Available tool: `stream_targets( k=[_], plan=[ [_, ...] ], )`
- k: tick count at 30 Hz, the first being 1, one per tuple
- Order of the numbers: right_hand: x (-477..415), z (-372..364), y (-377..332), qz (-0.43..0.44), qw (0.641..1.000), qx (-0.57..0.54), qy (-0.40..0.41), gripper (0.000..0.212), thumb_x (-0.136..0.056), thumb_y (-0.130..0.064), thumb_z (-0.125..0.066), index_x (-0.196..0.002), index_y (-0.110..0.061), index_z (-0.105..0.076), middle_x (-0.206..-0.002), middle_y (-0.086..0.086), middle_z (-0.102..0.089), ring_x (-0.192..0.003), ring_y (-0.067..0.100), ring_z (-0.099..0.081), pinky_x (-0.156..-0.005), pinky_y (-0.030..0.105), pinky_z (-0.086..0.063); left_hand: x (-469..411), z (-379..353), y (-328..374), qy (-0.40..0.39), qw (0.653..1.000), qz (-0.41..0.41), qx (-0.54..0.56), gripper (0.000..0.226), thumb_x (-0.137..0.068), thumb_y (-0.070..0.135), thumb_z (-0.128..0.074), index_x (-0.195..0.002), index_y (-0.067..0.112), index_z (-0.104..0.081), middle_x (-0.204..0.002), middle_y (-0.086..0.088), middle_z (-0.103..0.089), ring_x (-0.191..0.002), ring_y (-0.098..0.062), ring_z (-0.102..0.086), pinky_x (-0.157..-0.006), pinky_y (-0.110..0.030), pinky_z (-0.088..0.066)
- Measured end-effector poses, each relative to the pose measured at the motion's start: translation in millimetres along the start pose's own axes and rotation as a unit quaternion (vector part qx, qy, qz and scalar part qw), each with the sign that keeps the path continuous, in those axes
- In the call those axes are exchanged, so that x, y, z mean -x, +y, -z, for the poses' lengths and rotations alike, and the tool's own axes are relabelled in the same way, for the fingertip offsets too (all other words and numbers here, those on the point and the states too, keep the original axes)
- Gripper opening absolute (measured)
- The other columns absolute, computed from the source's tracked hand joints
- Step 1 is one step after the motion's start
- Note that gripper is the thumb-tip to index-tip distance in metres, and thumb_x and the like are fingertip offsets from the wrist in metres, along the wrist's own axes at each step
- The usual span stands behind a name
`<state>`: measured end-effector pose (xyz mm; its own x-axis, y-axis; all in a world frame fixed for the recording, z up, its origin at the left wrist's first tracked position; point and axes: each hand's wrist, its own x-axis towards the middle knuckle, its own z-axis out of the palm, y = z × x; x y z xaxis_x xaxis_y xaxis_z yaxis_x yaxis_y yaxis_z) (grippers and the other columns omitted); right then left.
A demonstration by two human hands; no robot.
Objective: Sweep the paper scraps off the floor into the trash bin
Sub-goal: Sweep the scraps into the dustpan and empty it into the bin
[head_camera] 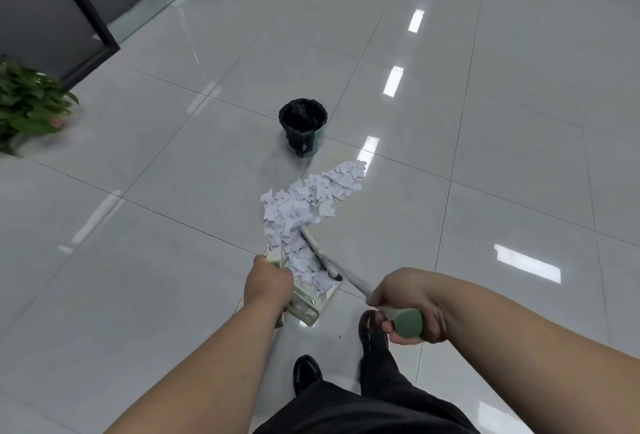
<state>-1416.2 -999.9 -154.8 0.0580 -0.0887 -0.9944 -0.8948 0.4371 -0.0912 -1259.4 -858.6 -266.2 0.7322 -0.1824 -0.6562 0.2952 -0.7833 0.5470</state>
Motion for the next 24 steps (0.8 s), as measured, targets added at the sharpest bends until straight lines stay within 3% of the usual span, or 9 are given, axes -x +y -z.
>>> stream_targets(
  k=[4,10,15,18,24],
  plan=[
    [33,15,-4,0.005,0.998,-0.053,0.017,0.007,-0.099,-0.015,-0.053,-0.095,-0.009,-0.055,-0.061,0.006,-0.057,-0.034,0.013,-0.051,-0.037,0.02,-0.047,4,12,-12,0.003,1.0,-0.003,0.021,0.015,-0.086,0.014,-0.05,-0.101,0.019,-0.052,-0.088,-0.011,-0.066,-0.065,-0.031,-0.063,-0.066,-0.051,-0.063],
    [46,6,-7,0.067,0.991,-0.099,0.056,0.005,-0.098,-0.012,-0.054,-0.098,-0.008,-0.056,-0.063,0.008,-0.057,-0.035,0.015,-0.053,-0.038,0.021,-0.049,13,35,-10,0.005,0.999,-0.021,0.042,0.02,-0.08,0.013,-0.05,-0.098,0.022,-0.055,-0.087,-0.01,-0.067,-0.063,-0.031,-0.061,-0.066,-0.047,-0.062],
    [45,9,-21,0.122,0.981,-0.108,0.102,0.002,-0.098,-0.011,-0.055,-0.099,-0.01,-0.055,-0.076,0.009,-0.059,-0.036,0.016,-0.056,-0.043,0.024,-0.051,35,56,11,0.002,0.997,-0.063,0.044,0.01,-0.09,0.012,-0.051,-0.095,0.021,-0.053,-0.085,-0.012,-0.063,-0.058,-0.029,-0.056,-0.046,-0.031,-0.051],
    [47,20,-34,0.144,0.976,-0.112,0.115,0.005,-0.097,-0.012,-0.055,-0.102,-0.011,-0.053,-0.084,0.01,-0.059,-0.037,0.017,-0.057,-0.044,0.024,-0.052,45,68,26,0.012,0.995,-0.089,0.05,0.009,-0.091,0.014,-0.052,-0.097,0.02,-0.055,-0.077,-0.01,-0.06,-0.051,-0.026,-0.052,-0.043,-0.028,-0.047],
    [53,54,-53,0.158,0.976,-0.098,0.114,0.008,-0.097,-0.012,-0.056,-0.105,-0.01,-0.056,-0.071,0.009,-0.06,-0.037,0.017,-0.057,-0.045,0.024,-0.052,65,92,65,0.026,0.989,-0.134,0.057,0.005,-0.093,0.016,-0.056,-0.097,0.019,-0.057,-0.066,-0.008,-0.055,-0.044,-0.024,-0.048,-0.039,-0.026,-0.044]
  ],
)
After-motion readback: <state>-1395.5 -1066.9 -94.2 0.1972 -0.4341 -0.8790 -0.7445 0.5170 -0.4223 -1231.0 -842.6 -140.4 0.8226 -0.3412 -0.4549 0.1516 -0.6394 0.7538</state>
